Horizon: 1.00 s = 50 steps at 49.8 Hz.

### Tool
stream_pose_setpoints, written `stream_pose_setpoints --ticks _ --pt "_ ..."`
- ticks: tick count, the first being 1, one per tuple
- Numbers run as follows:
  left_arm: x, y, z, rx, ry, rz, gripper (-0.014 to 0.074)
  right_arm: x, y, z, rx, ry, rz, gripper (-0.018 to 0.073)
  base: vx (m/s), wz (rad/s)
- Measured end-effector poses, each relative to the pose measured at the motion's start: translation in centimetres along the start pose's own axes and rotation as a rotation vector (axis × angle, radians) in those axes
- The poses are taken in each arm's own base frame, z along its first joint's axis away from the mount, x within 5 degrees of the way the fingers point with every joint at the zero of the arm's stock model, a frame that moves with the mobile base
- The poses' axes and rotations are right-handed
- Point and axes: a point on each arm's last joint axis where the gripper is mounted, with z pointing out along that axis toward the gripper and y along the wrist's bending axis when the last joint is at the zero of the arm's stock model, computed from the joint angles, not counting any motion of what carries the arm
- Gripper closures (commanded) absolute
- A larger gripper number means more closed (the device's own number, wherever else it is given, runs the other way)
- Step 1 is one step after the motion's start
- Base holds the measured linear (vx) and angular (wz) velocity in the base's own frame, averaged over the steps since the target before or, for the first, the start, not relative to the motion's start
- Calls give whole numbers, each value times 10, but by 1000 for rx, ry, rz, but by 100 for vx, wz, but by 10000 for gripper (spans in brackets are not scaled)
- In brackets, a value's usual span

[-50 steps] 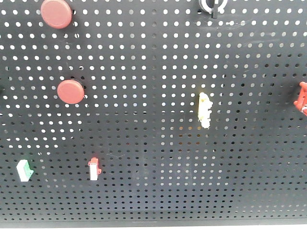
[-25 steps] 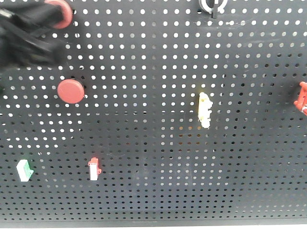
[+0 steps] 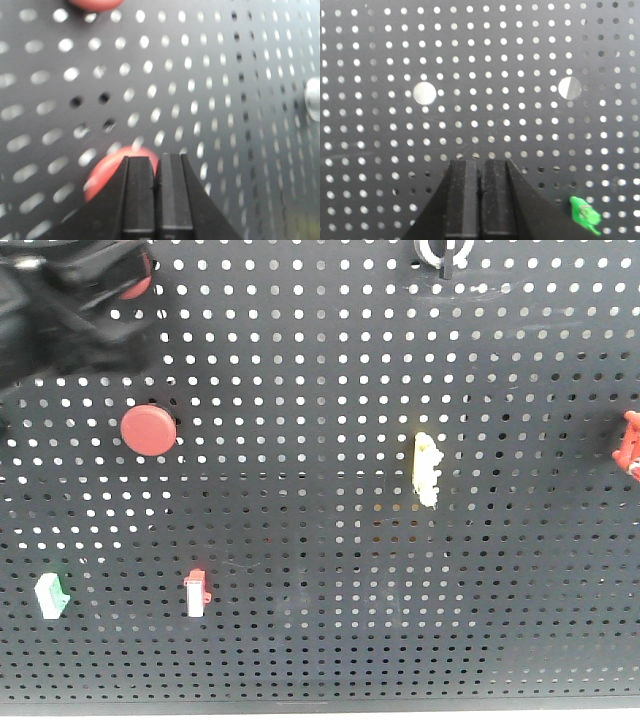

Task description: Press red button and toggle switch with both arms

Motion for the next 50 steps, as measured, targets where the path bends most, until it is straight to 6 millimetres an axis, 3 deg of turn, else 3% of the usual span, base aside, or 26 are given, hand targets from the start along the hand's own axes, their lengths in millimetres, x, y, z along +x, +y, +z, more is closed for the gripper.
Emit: stream_pose_setpoints --ticks 12,22,39,50 --pt "2 0 -60 2 2 39 596 1 12 1 -93 5 -45 559 0 0" --pt "15 -2 -106 1 -2 43 596 5 52 21 -332 23 -111 559 0 0" --pt "14 -2 -118 -3 -25 43 596 -2 144 76 -626 9 -119 559 0 0" --pt "14 -2 -118 -3 -29 43 596 -8 166 106 -628 16 -103 559 0 0"
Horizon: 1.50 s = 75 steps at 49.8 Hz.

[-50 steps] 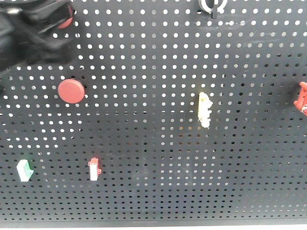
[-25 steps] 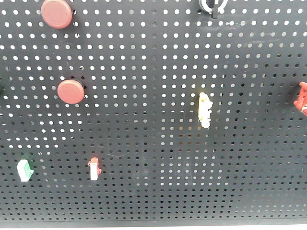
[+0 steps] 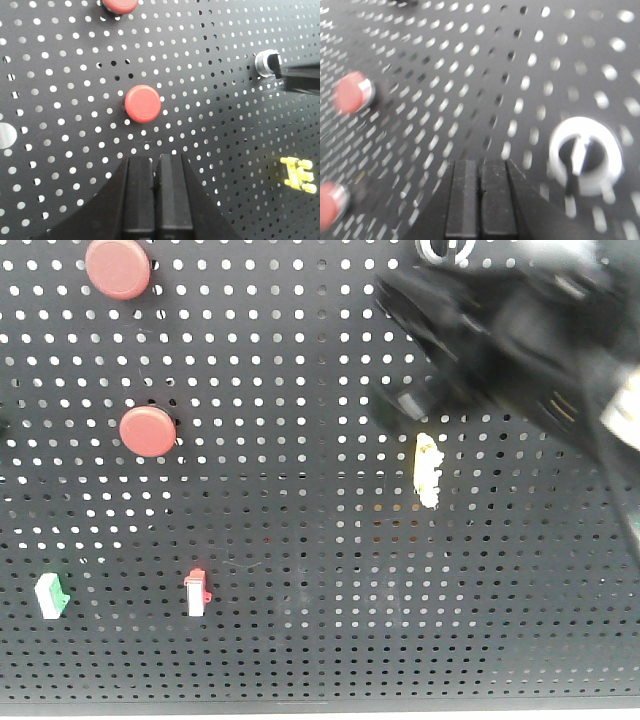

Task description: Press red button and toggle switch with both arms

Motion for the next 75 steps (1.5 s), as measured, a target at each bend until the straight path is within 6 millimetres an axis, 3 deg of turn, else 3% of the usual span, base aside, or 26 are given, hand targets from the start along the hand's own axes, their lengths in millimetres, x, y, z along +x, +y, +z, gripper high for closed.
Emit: stream_pose_setpoints --ticks 19,36,59,75 --pt "-1 0 0 -2 -15 0 596 -9 -29 -1 103 30 6 559 0 0" --pt "-6 1 0 -10 -67 0 596 -11 -30 -4 109 33 29 559 0 1" --pt "-6 1 0 -10 -68 0 596 -2 -17 2 67 102 55 559 0 0" --pt "-6 1 0 -10 -68 0 596 0 -26 1 100 108 47 559 0 0"
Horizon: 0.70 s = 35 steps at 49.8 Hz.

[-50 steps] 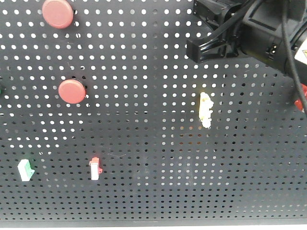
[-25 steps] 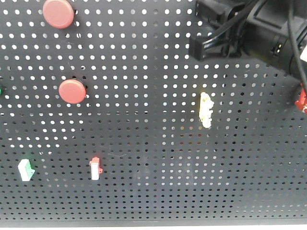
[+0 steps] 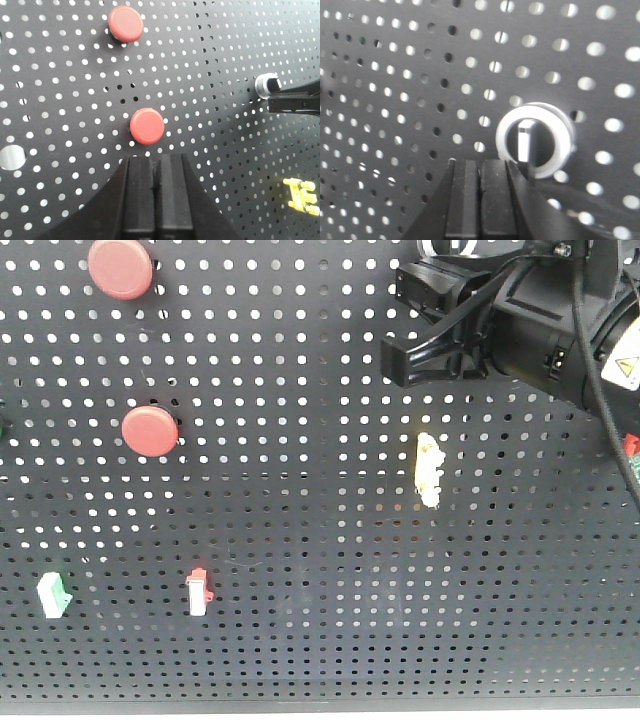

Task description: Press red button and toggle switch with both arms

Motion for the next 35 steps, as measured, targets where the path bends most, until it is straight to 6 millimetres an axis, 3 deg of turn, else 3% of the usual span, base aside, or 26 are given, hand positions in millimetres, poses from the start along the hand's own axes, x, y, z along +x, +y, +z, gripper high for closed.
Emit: stream_pose_setpoints --ticks 22,31,35 --pt "0 0 0 0 1 1 596 0 -18 -13 68 38 -2 559 0 0" --pt "1 0 0 2 10 1 596 -21 -30 -55 131 15 -11 559 0 -1" --pt "2 0 1 2 13 1 596 -19 -28 -78 133 9 -15 559 0 0"
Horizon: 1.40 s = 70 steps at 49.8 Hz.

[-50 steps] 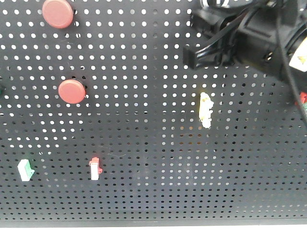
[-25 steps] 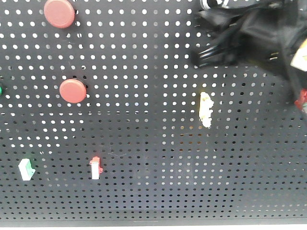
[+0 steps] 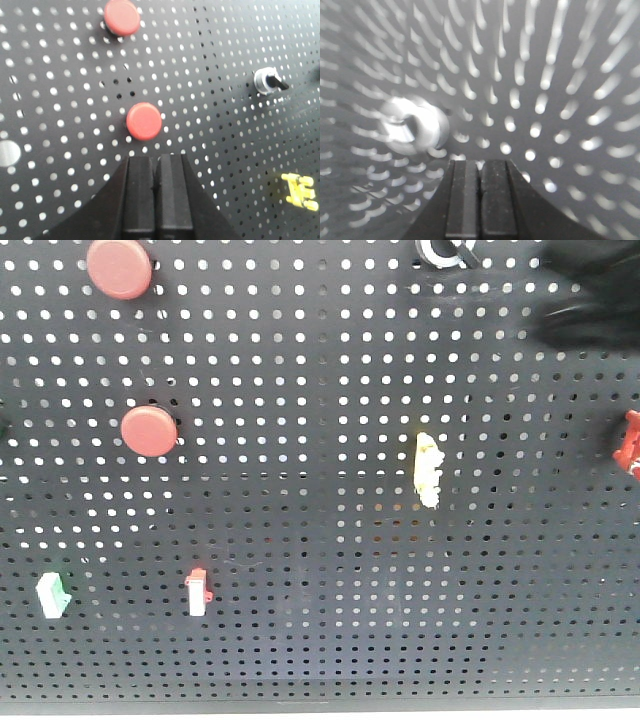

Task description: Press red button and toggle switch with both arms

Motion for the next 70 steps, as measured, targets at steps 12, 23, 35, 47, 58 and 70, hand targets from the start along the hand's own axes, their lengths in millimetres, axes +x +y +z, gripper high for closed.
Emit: stream_pose_setpoints --ticks 12,23,35,47,58,70 --pt "1 0 1 1 5 0 594 43 6 -44 -15 84 -10 559 0 0" --pt "2 0 2 1 7 0 594 62 10 -48 -30 109 -12 559 0 0" --pt "2 0 2 1 7 0 594 64 10 -48 -28 127 -13 559 0 0" --pt "5 -1 1 2 16 0 594 64 10 -48 -28 127 -13 559 0 0" --pt "40 6 -34 -97 84 39 594 64 10 -48 -28 128 -13 559 0 0" --pt "133 1 -108 -276 269 57 594 64 10 -48 -28 128 -13 559 0 0"
